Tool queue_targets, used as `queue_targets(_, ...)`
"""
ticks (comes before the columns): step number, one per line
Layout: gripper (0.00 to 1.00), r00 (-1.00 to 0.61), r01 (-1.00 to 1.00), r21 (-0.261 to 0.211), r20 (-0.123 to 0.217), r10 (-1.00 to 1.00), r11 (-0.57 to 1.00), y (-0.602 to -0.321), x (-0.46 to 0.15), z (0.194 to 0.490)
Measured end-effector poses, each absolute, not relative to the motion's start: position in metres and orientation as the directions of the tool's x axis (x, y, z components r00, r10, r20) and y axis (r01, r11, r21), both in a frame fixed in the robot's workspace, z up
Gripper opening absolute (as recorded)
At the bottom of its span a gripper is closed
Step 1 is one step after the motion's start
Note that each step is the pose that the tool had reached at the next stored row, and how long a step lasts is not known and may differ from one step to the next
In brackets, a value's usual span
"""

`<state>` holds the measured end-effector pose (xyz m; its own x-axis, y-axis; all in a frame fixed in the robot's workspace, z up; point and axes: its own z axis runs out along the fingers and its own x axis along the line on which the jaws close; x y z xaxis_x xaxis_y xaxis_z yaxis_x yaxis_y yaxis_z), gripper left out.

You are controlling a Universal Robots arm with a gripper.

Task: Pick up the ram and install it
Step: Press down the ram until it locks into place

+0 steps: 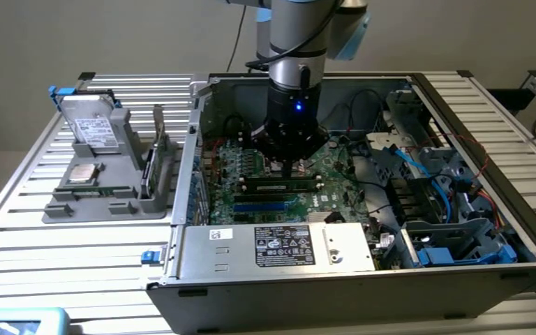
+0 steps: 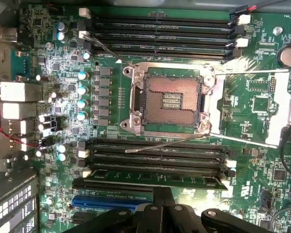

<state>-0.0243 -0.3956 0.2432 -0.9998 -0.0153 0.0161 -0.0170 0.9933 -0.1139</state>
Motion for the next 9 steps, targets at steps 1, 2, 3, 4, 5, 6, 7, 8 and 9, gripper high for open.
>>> queue_targets(1,0.11,-1.0,-0.006,-0.114,0.015,-0.004,0.993,-0.3956,-0.0243,0.2432)
queue_targets(2,0.11,-1.0,0.004,-0.114,0.013,0.006,0.993,-0.3956,-0.0243,0.2433)
queue_targets(3,0.11,-1.0,0.012,-0.114,0.012,0.014,0.993,-0.3956,-0.0243,0.2432)
queue_targets(4,0.11,-1.0,0.013,-0.114,0.011,0.015,0.993,-0.3956,-0.0243,0.2432)
queue_targets(5,0.11,-1.0,0.014,-0.114,0.011,0.015,0.993,-0.3956,-0.0243,0.2432)
queue_targets(6,0.11,-1.0,0.014,-0.114,0.011,0.015,0.993,-0.3956,-0.0243,0.2433)
queue_targets(7,0.11,-1.0,0.014,-0.114,0.011,0.015,0.993,-0.3956,-0.0243,0.2432)
queue_targets(8,0.11,-1.0,0.014,-0.114,0.011,0.015,0.993,-0.3956,-0.0243,0.2432)
queue_targets(9,0.11,-1.0,0.014,-0.114,0.011,0.015,0.993,-0.3956,-0.0243,0.2432)
